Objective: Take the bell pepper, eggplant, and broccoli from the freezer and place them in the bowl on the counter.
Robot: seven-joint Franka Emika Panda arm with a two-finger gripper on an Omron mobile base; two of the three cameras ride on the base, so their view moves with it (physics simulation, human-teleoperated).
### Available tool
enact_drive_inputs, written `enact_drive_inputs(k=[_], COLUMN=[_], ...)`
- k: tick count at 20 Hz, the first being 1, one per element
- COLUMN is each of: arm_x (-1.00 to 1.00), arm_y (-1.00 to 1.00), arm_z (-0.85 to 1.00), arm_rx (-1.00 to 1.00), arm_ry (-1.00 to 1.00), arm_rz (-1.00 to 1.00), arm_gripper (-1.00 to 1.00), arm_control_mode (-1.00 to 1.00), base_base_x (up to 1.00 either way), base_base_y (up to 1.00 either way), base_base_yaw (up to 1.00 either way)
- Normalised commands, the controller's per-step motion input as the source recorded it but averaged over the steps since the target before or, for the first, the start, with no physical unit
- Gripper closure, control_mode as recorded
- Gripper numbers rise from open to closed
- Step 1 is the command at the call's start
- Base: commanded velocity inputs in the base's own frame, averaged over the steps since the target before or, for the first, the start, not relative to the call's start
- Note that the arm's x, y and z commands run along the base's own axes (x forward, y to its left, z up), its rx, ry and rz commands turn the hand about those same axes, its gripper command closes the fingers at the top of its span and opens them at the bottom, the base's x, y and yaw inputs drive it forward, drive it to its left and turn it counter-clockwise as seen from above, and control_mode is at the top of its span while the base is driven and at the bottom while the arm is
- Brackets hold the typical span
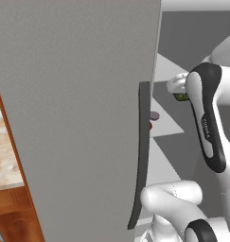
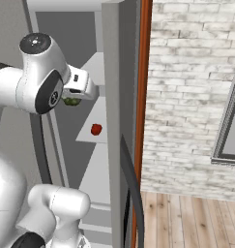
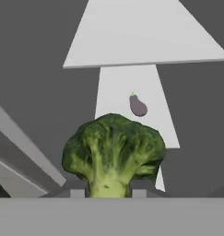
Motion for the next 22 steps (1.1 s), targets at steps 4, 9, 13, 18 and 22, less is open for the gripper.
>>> enact_drive_inputs(k=[4, 9, 13, 18, 22], arm_x=[-0.91, -0.81, -0.56, -0.04, 0.00], arm_y=[0.12, 0.22, 0.24, 0.24, 0.16], arm_z=[0.00, 0.00, 0.00, -0.13, -0.31], arm_rx=[0.00, 0.00, 0.00, 0.00, 0.00], arm_ry=[0.21, 0.20, 0.15, 0.01, 0.00], arm_rz=[0.00, 0.00, 0.00, 0.01, 0.02], arm_gripper=[1.00, 1.00, 1.00, 1.00, 1.00], arm_control_mode=[-1.00, -1.00, -1.00, -1.00, -1.00], base_base_x=[0.00, 0.00, 0.00, 0.00, 0.00], base_base_y=[0.00, 0.00, 0.00, 0.00, 0.00], base_base_yaw=[0.00, 0.00, 0.00, 0.00, 0.00])
